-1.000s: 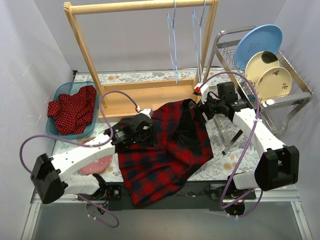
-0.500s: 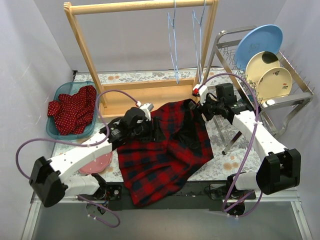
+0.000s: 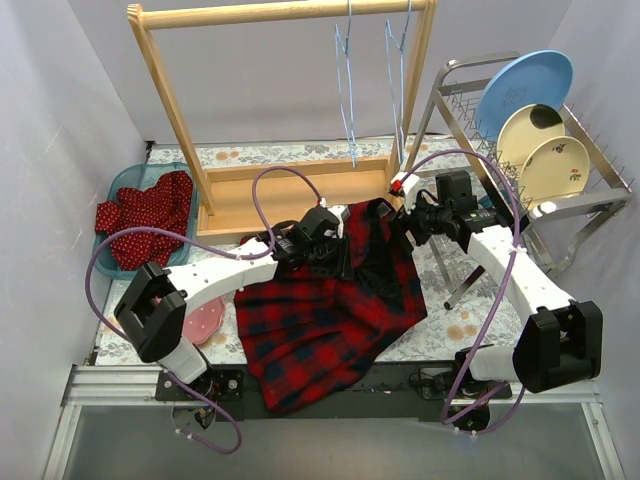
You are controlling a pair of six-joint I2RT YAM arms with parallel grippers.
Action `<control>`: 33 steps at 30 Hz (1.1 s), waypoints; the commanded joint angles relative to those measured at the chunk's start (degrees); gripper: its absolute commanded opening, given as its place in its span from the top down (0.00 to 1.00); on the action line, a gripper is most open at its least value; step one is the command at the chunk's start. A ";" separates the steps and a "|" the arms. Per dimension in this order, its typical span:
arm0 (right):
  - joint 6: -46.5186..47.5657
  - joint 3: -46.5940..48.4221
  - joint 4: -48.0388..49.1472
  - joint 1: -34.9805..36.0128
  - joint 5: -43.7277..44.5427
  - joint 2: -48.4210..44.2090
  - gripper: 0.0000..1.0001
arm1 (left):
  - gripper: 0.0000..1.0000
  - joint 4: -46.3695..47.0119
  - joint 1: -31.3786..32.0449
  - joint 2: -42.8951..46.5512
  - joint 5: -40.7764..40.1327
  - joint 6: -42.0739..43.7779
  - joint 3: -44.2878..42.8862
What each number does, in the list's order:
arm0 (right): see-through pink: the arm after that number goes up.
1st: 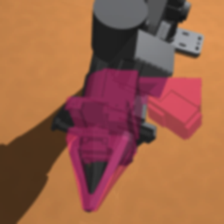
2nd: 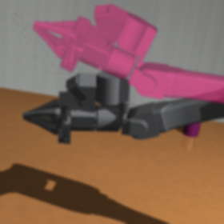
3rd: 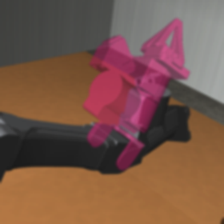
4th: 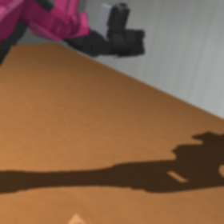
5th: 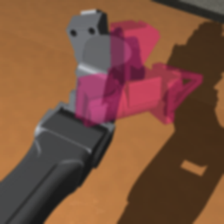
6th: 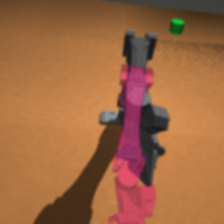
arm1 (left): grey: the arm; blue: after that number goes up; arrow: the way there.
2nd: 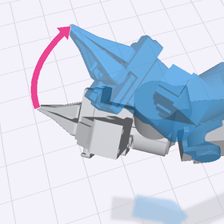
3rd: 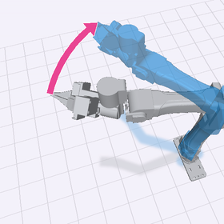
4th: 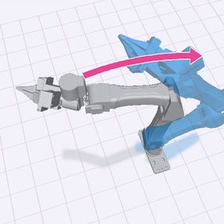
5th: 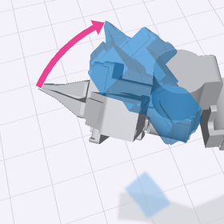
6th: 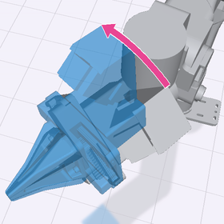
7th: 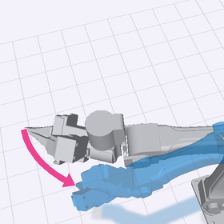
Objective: Place the skirt on the hanger
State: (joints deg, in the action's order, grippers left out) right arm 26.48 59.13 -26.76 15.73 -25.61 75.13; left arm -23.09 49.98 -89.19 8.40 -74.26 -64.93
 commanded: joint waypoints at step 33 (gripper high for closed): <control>-2.13 7.05 1.10 3.70 1.43 6.42 0.21 | 1.00 -24.54 -2.95 31.08 -14.82 -1.41 5.51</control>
State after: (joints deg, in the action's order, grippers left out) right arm 25.32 63.33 -26.87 18.94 -25.65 80.62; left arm -44.23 47.35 -60.90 -4.34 -75.22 -59.59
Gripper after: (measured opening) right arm 0.788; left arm 0.020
